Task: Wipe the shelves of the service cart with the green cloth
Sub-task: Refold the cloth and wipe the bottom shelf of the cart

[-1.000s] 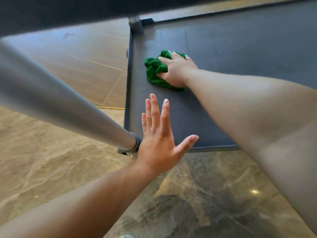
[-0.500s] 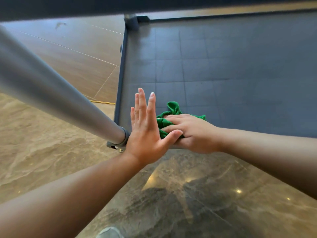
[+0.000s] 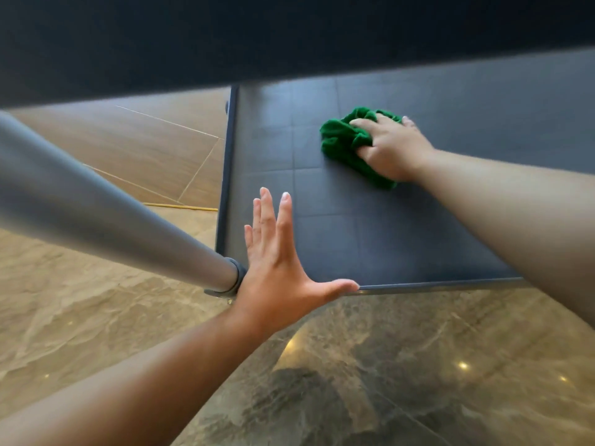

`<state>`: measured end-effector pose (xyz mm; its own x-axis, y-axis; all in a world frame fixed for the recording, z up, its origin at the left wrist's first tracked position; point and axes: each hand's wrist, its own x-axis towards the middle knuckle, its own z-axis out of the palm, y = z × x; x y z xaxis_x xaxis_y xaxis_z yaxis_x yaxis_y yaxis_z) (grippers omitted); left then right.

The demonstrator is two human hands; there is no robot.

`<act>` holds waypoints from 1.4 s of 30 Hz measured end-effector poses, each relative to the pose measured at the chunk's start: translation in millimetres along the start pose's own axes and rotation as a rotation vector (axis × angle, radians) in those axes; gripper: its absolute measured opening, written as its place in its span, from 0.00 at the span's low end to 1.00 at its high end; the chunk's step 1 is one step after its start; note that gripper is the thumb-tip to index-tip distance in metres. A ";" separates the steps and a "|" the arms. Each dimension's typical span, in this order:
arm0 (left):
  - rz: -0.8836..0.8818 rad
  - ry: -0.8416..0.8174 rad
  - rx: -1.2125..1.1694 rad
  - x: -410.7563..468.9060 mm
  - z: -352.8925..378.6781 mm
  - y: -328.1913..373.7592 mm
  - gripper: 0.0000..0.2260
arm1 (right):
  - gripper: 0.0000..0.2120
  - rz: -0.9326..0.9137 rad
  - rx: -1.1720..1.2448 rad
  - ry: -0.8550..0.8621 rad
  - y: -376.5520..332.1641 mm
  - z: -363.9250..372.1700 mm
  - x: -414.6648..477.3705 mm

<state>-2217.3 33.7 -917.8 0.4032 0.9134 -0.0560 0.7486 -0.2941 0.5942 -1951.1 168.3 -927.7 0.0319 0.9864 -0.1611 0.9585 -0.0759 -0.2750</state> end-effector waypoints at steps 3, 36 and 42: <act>0.025 -0.007 0.017 1.3 0.4 -0.3 0.64 | 0.28 0.274 0.032 0.051 62.6 -19.3 0.2; 0.084 0.126 -0.019 2.0 6.2 -1.0 0.49 | 0.48 0.473 0.053 0.111 82.2 -13.2 -61.6; 0.191 0.164 -0.021 1.1 6.6 -1.5 0.49 | 0.39 0.221 0.037 0.112 11.3 6.4 -43.7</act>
<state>-2214.5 33.3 -924.1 0.4442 0.8758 0.1888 0.6553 -0.4614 0.5981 -1943.5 123.5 -929.8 0.2727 0.9552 -0.1153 0.9137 -0.2946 -0.2799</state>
